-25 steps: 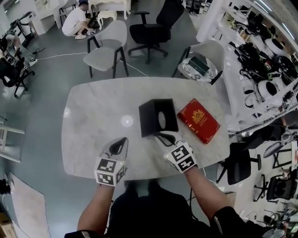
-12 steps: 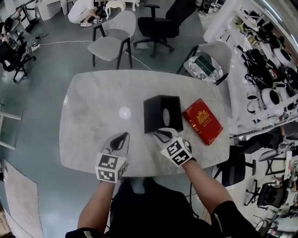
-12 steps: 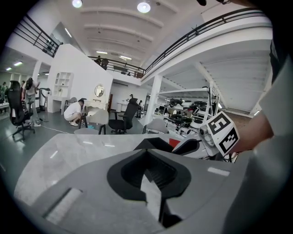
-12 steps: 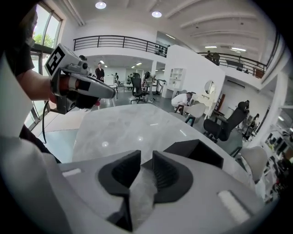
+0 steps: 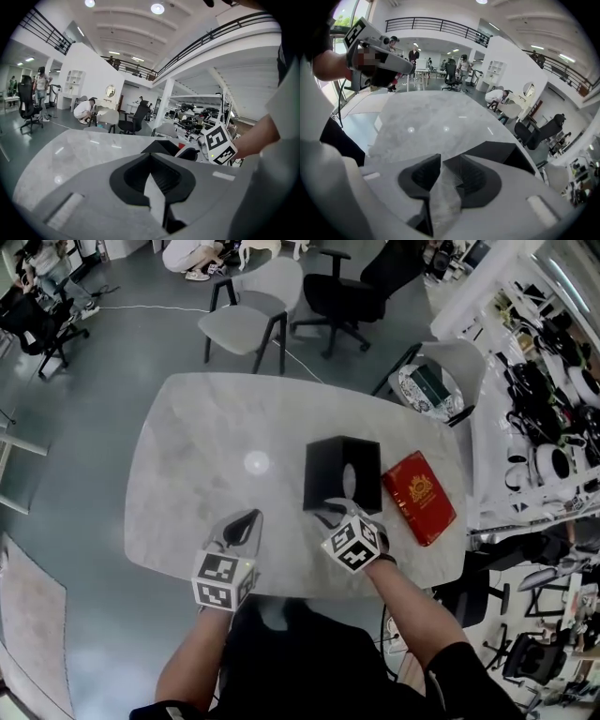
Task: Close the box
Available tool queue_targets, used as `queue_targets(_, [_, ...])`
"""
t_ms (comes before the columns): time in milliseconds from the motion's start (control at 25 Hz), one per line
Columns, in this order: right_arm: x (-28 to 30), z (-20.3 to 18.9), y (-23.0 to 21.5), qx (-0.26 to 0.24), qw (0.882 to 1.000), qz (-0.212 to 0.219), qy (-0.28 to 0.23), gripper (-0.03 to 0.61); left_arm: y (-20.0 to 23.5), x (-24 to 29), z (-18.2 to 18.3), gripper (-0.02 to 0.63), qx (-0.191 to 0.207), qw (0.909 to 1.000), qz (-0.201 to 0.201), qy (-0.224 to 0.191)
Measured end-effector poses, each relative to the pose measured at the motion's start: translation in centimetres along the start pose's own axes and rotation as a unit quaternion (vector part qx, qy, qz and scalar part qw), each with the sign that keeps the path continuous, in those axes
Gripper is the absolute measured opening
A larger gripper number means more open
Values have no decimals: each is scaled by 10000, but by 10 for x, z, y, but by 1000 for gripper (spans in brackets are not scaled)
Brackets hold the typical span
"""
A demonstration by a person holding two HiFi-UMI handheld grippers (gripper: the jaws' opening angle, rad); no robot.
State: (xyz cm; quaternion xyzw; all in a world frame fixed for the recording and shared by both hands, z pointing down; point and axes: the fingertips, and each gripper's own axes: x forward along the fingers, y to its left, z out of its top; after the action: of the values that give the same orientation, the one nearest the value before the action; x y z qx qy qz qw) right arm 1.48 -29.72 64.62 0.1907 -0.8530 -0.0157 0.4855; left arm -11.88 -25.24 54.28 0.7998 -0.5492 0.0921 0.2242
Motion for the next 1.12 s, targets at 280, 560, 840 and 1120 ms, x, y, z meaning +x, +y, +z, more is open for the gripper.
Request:
queue_targets(280, [25,-11,-6,-490,9980,-209,328,181,16,-7,-8,9,-121,9997,191,28])
queue_targets(560, [39,-29,-12,-1147,9902,-528,604,224,26,-6,-27,9,-269,9991,295,155])
queue_targets(840, [50,-34,-12,-2208,9674,-946,799,210,31,-7,-39,9,-364,9986,287,241])
queue_targets(1120, [49,-33,-13,-2124,9701,-971,662,189,34,-12,-45,9,-406,9982,372,242])
